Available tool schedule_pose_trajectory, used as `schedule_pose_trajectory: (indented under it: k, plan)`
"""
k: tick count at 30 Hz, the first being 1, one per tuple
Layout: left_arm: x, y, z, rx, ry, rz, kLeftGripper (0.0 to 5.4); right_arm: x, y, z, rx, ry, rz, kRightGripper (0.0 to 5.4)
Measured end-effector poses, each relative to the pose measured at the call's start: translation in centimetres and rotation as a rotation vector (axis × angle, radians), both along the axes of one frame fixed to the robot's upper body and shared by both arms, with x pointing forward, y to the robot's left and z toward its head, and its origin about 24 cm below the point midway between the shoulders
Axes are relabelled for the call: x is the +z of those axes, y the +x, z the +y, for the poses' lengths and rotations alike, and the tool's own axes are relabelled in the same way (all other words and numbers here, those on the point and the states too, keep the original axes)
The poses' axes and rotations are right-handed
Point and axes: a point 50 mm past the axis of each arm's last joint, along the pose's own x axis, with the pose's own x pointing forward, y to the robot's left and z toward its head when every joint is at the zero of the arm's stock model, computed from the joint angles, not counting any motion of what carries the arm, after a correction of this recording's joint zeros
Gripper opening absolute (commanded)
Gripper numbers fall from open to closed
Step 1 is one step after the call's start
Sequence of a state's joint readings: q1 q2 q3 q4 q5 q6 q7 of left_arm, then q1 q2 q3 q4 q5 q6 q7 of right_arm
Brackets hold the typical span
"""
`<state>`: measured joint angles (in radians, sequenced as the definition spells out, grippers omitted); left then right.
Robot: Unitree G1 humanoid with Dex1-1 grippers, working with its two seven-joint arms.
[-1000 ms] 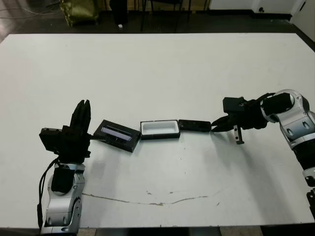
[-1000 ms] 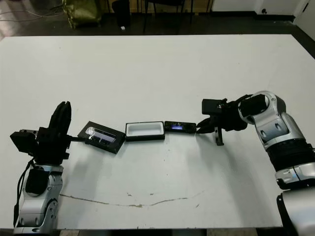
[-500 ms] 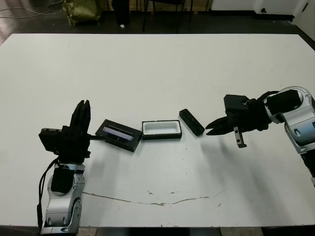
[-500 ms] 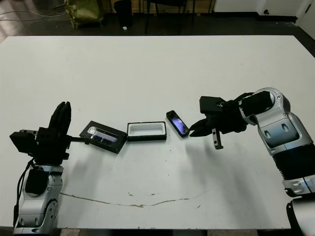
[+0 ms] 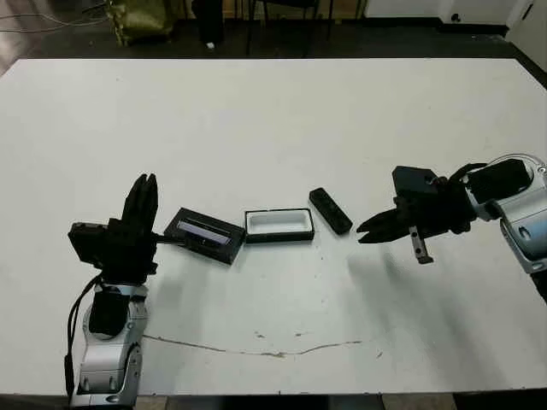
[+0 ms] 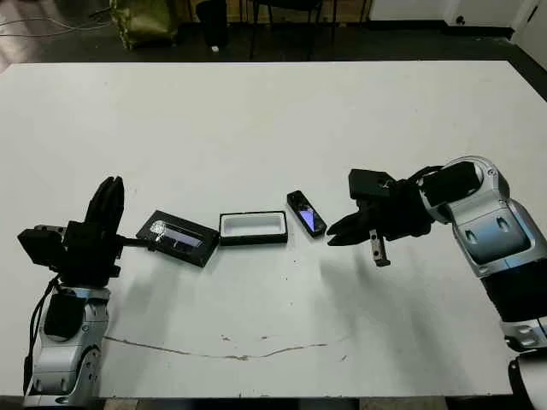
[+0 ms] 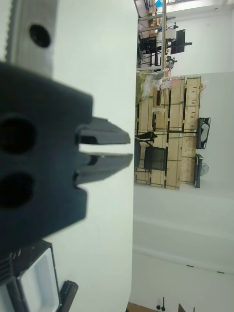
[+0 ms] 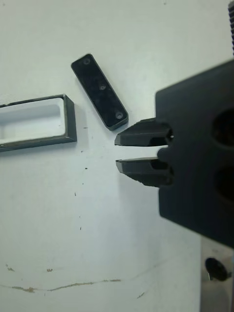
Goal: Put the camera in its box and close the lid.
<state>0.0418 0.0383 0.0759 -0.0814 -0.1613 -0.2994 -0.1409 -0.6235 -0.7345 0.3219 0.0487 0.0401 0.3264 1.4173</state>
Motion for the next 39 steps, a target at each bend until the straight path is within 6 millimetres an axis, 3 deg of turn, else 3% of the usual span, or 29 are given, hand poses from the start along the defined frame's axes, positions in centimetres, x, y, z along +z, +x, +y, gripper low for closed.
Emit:
schedule_pose_trajectory:
  k: [7,12,19,24,39]
  plan:
    - [-0.1,0.0,0.0,-0.001,-0.011,0.003,0.02,2.4,-0.6,-1.1,-0.181,0.322,-0.219,0.0]
    - [-0.1,0.0,-0.1,-0.002,-0.004,0.003,0.02,0.8,-1.9,-1.0,-0.425,0.635,-0.296,0.0]
    - [-0.1,0.0,-0.1,-0.003,0.0,0.004,0.0,-0.6,-3.7,0.2,-0.596,0.659,-0.51,0.21]
    - [-0.2,0.0,-0.1,-0.003,0.001,0.006,0.0,-2.0,-4.1,1.1,-0.639,0.605,-0.544,1.21]
    - [-0.2,0.0,-0.2,-0.006,0.001,0.007,0.0,-5.1,-4.2,3.3,-0.69,0.521,-0.412,4.56]
